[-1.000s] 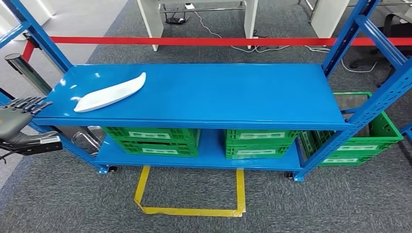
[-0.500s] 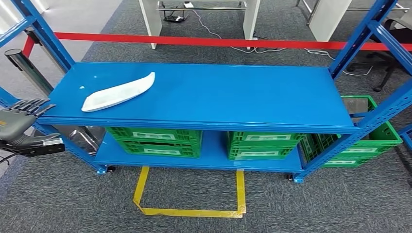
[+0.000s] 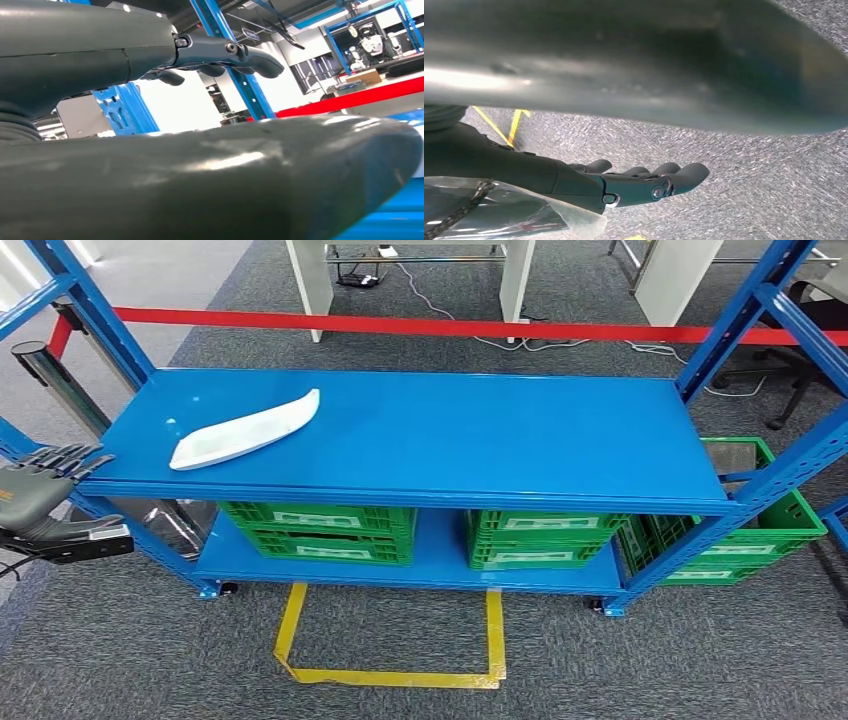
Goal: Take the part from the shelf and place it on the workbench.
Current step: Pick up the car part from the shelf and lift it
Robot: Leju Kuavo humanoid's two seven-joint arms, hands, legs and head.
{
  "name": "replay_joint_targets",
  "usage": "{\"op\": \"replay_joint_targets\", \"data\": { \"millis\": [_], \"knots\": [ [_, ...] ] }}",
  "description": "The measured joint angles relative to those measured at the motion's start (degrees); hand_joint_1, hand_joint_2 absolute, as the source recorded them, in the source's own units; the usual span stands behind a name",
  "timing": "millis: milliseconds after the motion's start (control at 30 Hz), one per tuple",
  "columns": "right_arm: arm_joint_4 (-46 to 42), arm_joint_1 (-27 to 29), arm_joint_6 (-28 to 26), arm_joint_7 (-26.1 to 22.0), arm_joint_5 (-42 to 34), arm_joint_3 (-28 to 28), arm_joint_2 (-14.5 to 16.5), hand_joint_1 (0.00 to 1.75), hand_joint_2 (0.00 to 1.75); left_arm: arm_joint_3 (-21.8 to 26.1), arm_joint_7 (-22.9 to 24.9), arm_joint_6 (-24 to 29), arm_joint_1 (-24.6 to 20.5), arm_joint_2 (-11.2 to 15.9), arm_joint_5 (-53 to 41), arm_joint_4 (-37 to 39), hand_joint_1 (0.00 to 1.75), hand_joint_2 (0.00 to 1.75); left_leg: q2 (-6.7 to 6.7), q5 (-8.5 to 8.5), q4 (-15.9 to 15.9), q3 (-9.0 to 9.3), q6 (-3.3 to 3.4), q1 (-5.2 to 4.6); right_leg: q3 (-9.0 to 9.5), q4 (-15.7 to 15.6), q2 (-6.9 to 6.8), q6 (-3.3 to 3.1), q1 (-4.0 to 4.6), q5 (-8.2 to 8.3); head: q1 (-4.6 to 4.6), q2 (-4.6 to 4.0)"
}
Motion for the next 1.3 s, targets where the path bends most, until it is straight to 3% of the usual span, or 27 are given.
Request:
{"op": "replay_joint_targets", "data": {
  "millis": [400,533,600,667,700,733,767,833,900,1067,1133,1200,1233,1267,1300],
  "knots": [
    [0.0,0.0,0.0,0.0,0.0,0.0,0.0,0.00,0.00,0.0,0.0,-0.2,-0.1,0.0,0.0,0.2,0.00,0.00,0.00,0.01,0.0,-0.01,0.00,0.05,0.00,0.0,0.01,0.01,0.04,0.01,0.02,0.01],
    [0.0,-0.1,0.0,0.0,-0.1,0.0,0.1,0.00,0.00,-0.1,0.0,-0.3,-0.4,0.3,0.0,0.3,0.00,0.00,0.10,0.44,-1.1,0.60,1.37,-0.02,0.03,-0.3,-0.10,1.01,-0.21,0.02,-0.01,0.00],
    [0.0,-0.1,-0.1,0.0,-0.1,0.0,0.1,0.00,0.00,-0.1,0.0,-0.3,-0.8,0.4,0.0,0.3,0.00,0.00,0.26,1.04,-2.4,1.30,1.88,0.19,-1.78,3.3,-0.20,0.97,-0.06,-2.12,0.12,0.01],
    [0.0,-0.1,-0.1,0.0,-0.2,0.0,0.0,0.00,0.00,-0.3,0.0,-0.4,-1.0,0.2,0.0,0.3,0.00,0.00,0.31,1.09,-2.6,1.44,2.07,0.16,-5.69,11.1,-0.25,0.84,-0.01,-5.64,0.15,0.01],
    [0.0,-0.1,-0.1,0.0,-0.2,0.0,0.0,0.00,0.00,-0.4,0.0,-0.4,-1.0,0.1,0.0,0.3,0.00,0.00,0.31,1.03,-2.6,1.43,2.05,0.15,-7.50,14.5,-0.25,0.85,-0.02,-6.70,0.14,0.01],
    [0.0,0.0,-0.1,0.0,-0.2,0.0,0.0,0.00,0.00,-0.6,0.0,-0.4,-0.9,0.1,0.0,0.4,0.00,0.00,0.30,0.93,-2.5,1.44,1.96,0.16,-8.48,16.0,-0.28,0.89,-0.05,-6.71,0.13,0.01],
    [0.0,0.1,-0.1,0.0,-0.2,0.0,0.0,0.00,0.00,-0.7,0.0,-0.4,-0.9,0.0,0.0,0.4,0.00,0.00,0.28,0.80,-2.4,1.46,1.77,0.21,-8.30,15.2,-0.33,0.92,-0.12,-5.58,0.14,0.00],
    [0.0,0.1,-0.1,0.0,-0.2,0.0,0.0,0.00,0.00,-0.8,0.0,-0.4,-0.9,-0.1,0.0,0.5,0.00,0.00,0.25,0.27,-1.8,1.50,1.13,0.34,-4.85,7.8,-0.55,0.94,-0.31,-1.69,0.15,0.00],
    [0.0,0.0,-0.1,0.0,-0.2,0.0,0.0,0.00,0.00,-0.9,0.0,-0.3,-0.9,0.0,0.0,0.5,0.00,0.00,0.18,-0.39,-0.9,1.27,0.29,0.23,-1.64,1.8,-0.56,0.53,-0.34,0.09,0.12,0.00],
    [0.0,0.1,-0.1,0.0,-0.2,0.0,0.0,0.00,0.00,-1.0,0.0,0.0,-1.0,0.2,0.1,0.5,0.00,0.00,0.15,-1.70,1.2,0.72,-1.08,0.32,-0.78,1.1,-0.29,-1.20,-0.37,-0.21,-0.03,0.00],
    [0.0,0.0,-0.1,0.1,-0.2,0.0,0.0,0.00,0.00,-1.0,0.1,0.0,-1.0,0.3,0.2,0.6,0.00,0.00,0.12,-4.70,7.1,-1.96,-1.62,0.43,-0.49,1.0,-0.29,-1.76,-0.48,-0.38,-0.15,0.00],
    [0.0,0.0,-0.1,0.0,-0.2,0.0,0.0,0.00,0.00,-1.0,0.1,0.0,-0.8,0.2,0.2,0.7,0.00,0.00,0.11,-7.60,14.7,-5.93,-1.94,0.54,-0.36,1.0,-0.28,-2.01,-0.47,-0.60,-0.18,0.00],
    [0.0,0.0,-0.1,0.0,-0.2,0.0,0.0,0.00,0.00,-1.1,0.1,0.0,-0.7,0.1,0.2,0.8,0.00,0.00,0.11,-7.75,16.5,-7.14,-2.01,0.62,-0.27,1.0,-0.26,-2.03,-0.47,-0.70,-0.19,-0.01],
    [0.0,0.1,-0.1,0.1,-0.2,0.0,0.0,0.00,0.00,-1.1,0.1,0.0,-0.6,0.1,0.2,0.8,0.00,0.00,0.11,-6.68,16.3,-7.35,-2.01,0.72,-0.12,1.1,-0.22,-1.98,-0.47,-0.84,-0.18,-0.01],
    [0.0,0.1,-0.1,0.1,-0.2,0.0,0.0,0.00,0.00,-1.1,0.1,0.0,-0.6,0.1,0.2,0.9,0.00,0.00,0.12,-4.57,13.7,-6.43,-1.96,0.79,0.15,1.1,-0.19,-1.89,-0.47,-1.01,-0.19,-0.01]
  ]
}}
